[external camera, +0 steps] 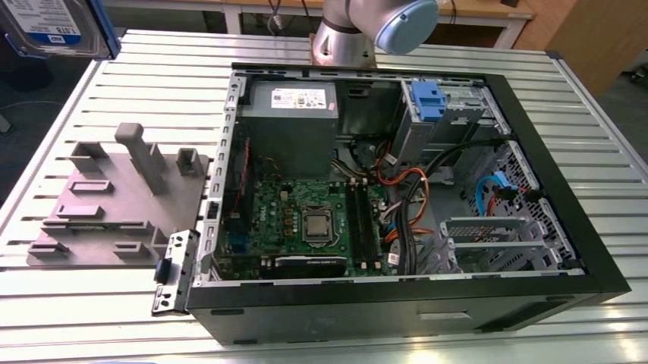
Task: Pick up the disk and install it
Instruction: 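Pick up the disk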
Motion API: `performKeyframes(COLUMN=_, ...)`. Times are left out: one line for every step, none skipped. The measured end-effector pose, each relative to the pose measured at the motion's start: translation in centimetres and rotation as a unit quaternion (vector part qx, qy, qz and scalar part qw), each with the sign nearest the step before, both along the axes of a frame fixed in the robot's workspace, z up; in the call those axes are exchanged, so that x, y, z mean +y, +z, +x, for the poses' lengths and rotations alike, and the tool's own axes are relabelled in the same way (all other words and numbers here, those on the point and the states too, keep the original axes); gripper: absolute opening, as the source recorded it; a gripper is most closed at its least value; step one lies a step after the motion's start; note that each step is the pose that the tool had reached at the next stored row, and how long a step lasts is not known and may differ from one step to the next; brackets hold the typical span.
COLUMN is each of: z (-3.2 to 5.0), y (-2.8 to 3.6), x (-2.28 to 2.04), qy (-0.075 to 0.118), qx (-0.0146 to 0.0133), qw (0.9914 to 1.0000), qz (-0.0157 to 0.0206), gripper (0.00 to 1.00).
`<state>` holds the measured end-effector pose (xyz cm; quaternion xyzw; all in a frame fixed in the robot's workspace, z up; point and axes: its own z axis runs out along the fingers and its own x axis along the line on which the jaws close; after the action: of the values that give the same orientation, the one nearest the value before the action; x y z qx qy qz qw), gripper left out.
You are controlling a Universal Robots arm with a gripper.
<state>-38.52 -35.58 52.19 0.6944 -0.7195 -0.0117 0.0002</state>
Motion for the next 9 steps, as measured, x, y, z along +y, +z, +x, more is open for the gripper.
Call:
performKeyframes(z=0.01, y=0.00, x=0.00, qy=0.000, qx=0.0000, qw=1.00000, qz=0.0000, gripper=0.35)
performKeyframes(z=0.04, y=0.00, x=0.00, qy=0.000, qx=0.0000, qw=1.00000, qz=0.0000, gripper=0.35)
performKeyframes(z=0.09, y=0.00, x=0.00, qy=0.000, qx=0.0000, qw=1.00000, qz=0.0000, gripper=0.35)
performKeyframes(z=0.14, y=0.00, x=0.00, qy=0.000, qx=0.0000, qw=1.00000, qz=0.0000, gripper=0.35)
performKeyframes(z=0.20, y=0.00, x=0.00, qy=0.000, qx=0.0000, qw=1.00000, qz=0.0000, gripper=0.35)
performKeyframes(z=0.24, y=0.00, x=0.00, qy=0.000, qx=0.0000, qw=1.00000, qz=0.0000, gripper=0.35)
performKeyframes(z=0.25, y=0.00, x=0.00, qy=0.000, qx=0.0000, qw=1.00000, qz=0.0000, gripper=0.35)
performKeyframes(z=0.25, y=0.00, x=0.00, qy=0.000, qx=0.0001, qw=1.00000, qz=0.0000, gripper=0.35)
performKeyframes(z=0.27, y=0.00, x=0.00, qy=0.000, qx=0.0000, qw=1.00000, qz=0.0000, gripper=0.35)
